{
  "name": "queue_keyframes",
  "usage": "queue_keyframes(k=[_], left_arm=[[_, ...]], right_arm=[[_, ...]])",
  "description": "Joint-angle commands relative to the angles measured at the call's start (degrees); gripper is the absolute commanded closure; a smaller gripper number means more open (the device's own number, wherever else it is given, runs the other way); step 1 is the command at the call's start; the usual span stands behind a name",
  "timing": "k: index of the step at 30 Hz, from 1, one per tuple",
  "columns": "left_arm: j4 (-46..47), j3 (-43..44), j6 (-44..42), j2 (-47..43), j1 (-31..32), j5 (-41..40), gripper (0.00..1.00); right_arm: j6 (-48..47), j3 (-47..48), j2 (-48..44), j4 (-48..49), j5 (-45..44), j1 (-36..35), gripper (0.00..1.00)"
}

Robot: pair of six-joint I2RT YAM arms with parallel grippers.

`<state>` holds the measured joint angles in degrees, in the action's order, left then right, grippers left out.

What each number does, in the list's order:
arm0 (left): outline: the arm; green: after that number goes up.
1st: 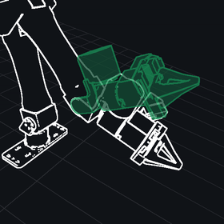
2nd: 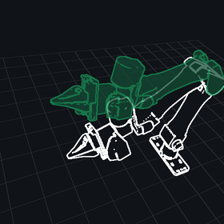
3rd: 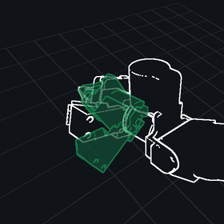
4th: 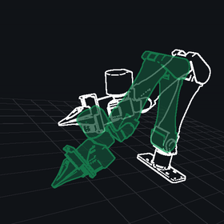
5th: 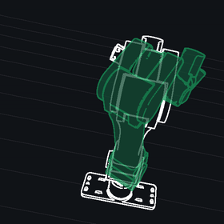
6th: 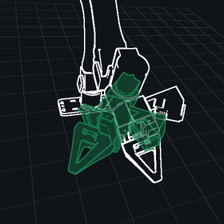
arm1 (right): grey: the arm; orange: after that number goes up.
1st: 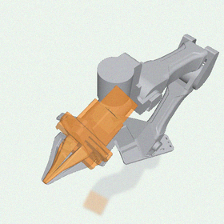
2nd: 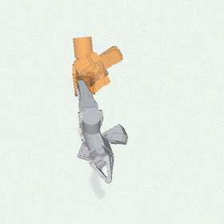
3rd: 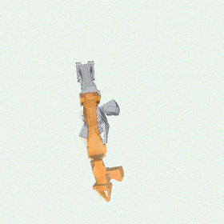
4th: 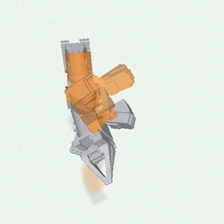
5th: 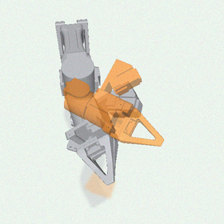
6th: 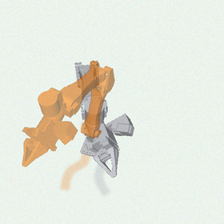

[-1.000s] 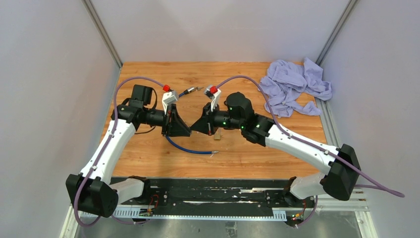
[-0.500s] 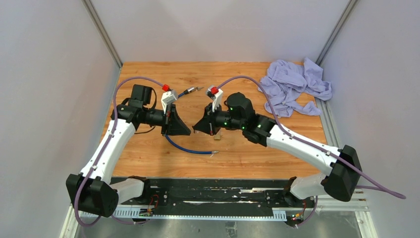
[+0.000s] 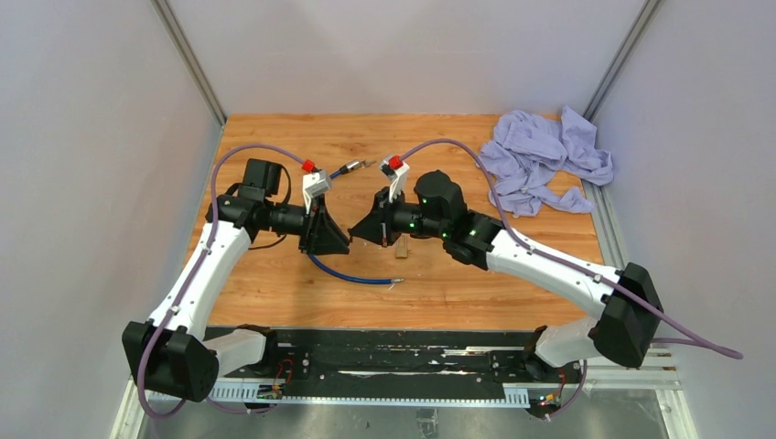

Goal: Unlock with the key

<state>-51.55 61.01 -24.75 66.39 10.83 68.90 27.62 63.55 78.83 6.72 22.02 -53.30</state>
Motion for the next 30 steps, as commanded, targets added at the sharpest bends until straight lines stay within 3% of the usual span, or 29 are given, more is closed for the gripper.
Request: queue_keyframes(k=[1, 2, 6, 8, 11, 16, 21, 26, 30], left_arm=[[0.37, 0.43, -0.98, -1.48, -0.02, -4.44, 0.68], [0.8, 0.3, -0.39, -1.82, -0.02, -4.41, 0.71], [1.45, -0.64, 0.1, -2.48, -0.11, -2.16, 0.96], [1.45, -1.2, -0.11, -2.41, -0.13, -1.15, 1.0], [1.51, -1.69, 0.69, -1.53, -0.11, 2.22, 0.98], [1.32, -1.4, 2.23, -0.01, -0.11, 8.46, 0.86], [1.36, -1.06, 1.3, 0.04, -0.15, 7.72, 0.99], [1.45, -1.03, 0.96, -0.23, -0.2, 2.35, 1.0], [1.39, -0.75, 0.25, -0.61, -0.19, 0.44, 1.0]], right_arm=[[2.0, 0.51, 2.03, 3.95, -0.42, -1.77, 0.99], [2.02, 0.64, 2.17, 3.98, -0.4, -1.87, 0.99], [1.68, -0.12, 1.69, 3.42, -1.09, -1.9, 0.99], [1.33, -0.73, 1.07, 3.39, -1.18, -1.95, 0.99], [1.74, -1.41, 0.6, 4.02, -0.67, -1.95, 1.0], [3.41, -2.37, 0.6, 7.05, 0.76, -1.79, 0.99], [4.61, -2.66, 1.36, 8.8, 1.9, -1.72, 0.99], [5.43, -3.29, 0.91, 8.7, 2.43, -1.02, 0.83], [5.81, -3.79, 0.25, 8.05, 3.47, 0.02, 0.79]])
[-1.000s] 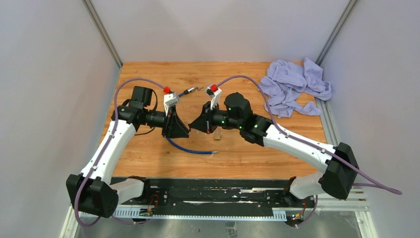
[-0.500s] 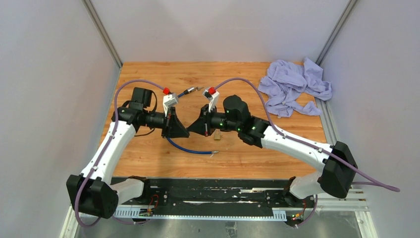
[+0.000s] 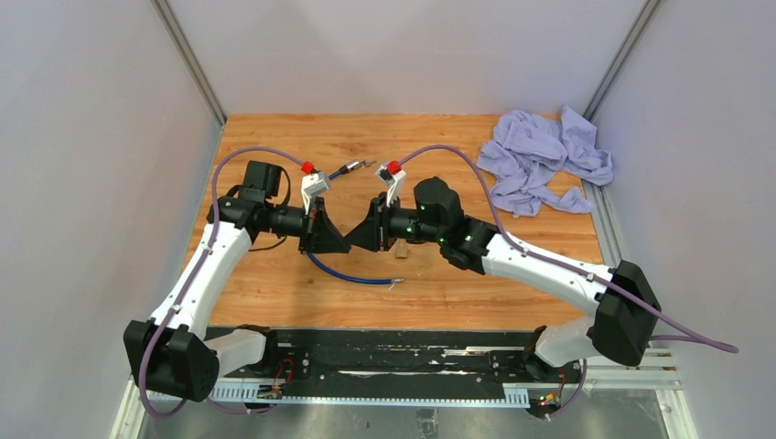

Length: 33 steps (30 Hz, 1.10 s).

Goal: Unlock with the key

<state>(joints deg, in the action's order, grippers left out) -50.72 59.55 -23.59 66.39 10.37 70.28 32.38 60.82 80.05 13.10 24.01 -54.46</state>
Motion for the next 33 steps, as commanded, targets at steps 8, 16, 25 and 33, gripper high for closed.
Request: queue_keyframes(k=[8, 16, 25, 33], left_arm=[[-0.32, 2.78, -2.76, -0.63, 0.31, -5.63, 1.0], [-0.96, 4.53, -0.44, 0.41, 0.26, -8.56, 1.0], [-0.97, 4.95, 6.13, 1.54, 0.26, -5.16, 1.0], [-0.88, 3.92, 7.11, 0.43, 0.29, -4.81, 1.0]], right_arm=[[1.4, -0.93, -1.66, -0.2, 2.98, 3.38, 0.69], [-2.76, -1.27, -3.74, -3.66, -1.86, 3.55, 0.57], [-0.49, -3.07, -1.23, 5.61, -1.15, 1.53, 0.62], [-0.74, -1.74, -0.05, 7.81, -5.38, 0.73, 0.66]])
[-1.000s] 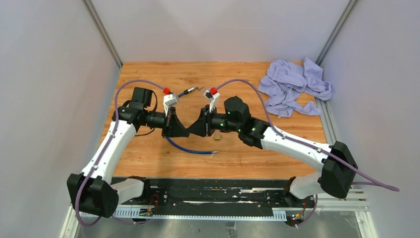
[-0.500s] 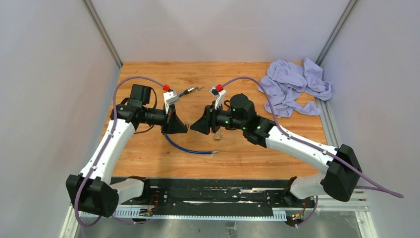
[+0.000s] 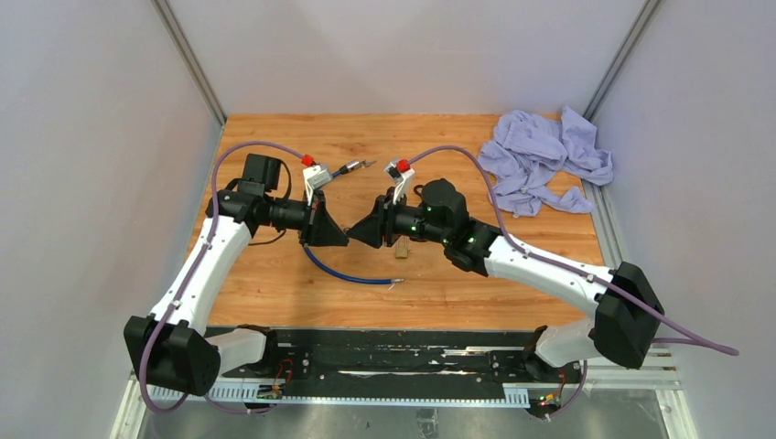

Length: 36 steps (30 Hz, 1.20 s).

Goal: Unlock with the key

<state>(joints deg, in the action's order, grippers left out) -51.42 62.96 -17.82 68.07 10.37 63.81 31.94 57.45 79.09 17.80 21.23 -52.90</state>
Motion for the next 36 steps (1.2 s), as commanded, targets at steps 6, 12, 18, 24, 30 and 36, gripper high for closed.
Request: queue_keyframes(k=[6, 12, 18, 24, 30, 36], left_arm=[[-0.14, 0.67, 1.48, -1.24, 0.28, 1.69, 1.0], [-0.03, 0.38, 2.21, -1.27, 0.27, 1.67, 1.0], [0.0, 0.68, 2.57, -1.45, 0.3, 1.59, 1.0], [-1.03, 1.19, 1.9, -1.29, 0.26, 1.07, 1.0], [-3.6, 1.85, -0.56, -0.75, 0.27, 0.1, 1.0], [-5.55, 2.66, -3.18, -0.79, 0.27, -1.05, 1.0]], right_arm=[[-0.62, 2.6, 1.51, 1.97, -1.36, -0.8, 0.81], [-0.43, 3.77, 2.21, 1.48, 0.32, -0.85, 0.89], [-0.44, 5.53, 3.52, 0.47, 3.47, -0.8, 0.91], [-2.53, 5.25, 2.57, -3.62, 3.26, -0.8, 0.99], [-3.89, 3.58, 0.75, -4.79, 2.84, -0.63, 0.99], [-3.13, 3.36, 0.67, -4.34, 3.73, -0.58, 0.99]])
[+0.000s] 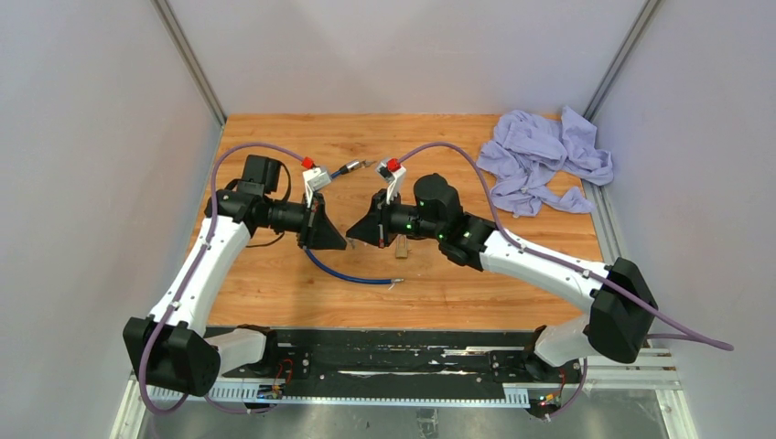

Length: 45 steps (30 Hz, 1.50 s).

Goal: Unlock with the key

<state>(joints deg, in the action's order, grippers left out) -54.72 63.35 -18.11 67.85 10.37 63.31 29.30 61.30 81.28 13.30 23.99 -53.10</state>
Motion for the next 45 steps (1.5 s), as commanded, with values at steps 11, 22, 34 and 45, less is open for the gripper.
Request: queue_keyframes(k=[11, 22, 34, 45], left_arm=[[-3.37, 1.32, -6.4, -2.1, 0.25, 0.52, 0.69], [-3.64, 0.07, -6.88, -2.2, 0.27, 13.22, 0.47], [-3.64, 0.57, -6.34, -2.09, -0.43, 12.89, 0.85], [-3.47, 0.86, -6.45, -2.35, -0.88, 8.52, 1.0]], right_arm=[[6.68, -4.19, -2.68, 9.2, 0.73, 0.64, 1.0], [15.69, -7.69, -1.65, 23.44, -0.55, 0.48, 0.99], [12.5, -9.51, -3.49, 21.05, -3.3, -0.06, 0.99], [9.63, -9.5, -4.88, 17.49, -4.19, -0.38, 0.99]])
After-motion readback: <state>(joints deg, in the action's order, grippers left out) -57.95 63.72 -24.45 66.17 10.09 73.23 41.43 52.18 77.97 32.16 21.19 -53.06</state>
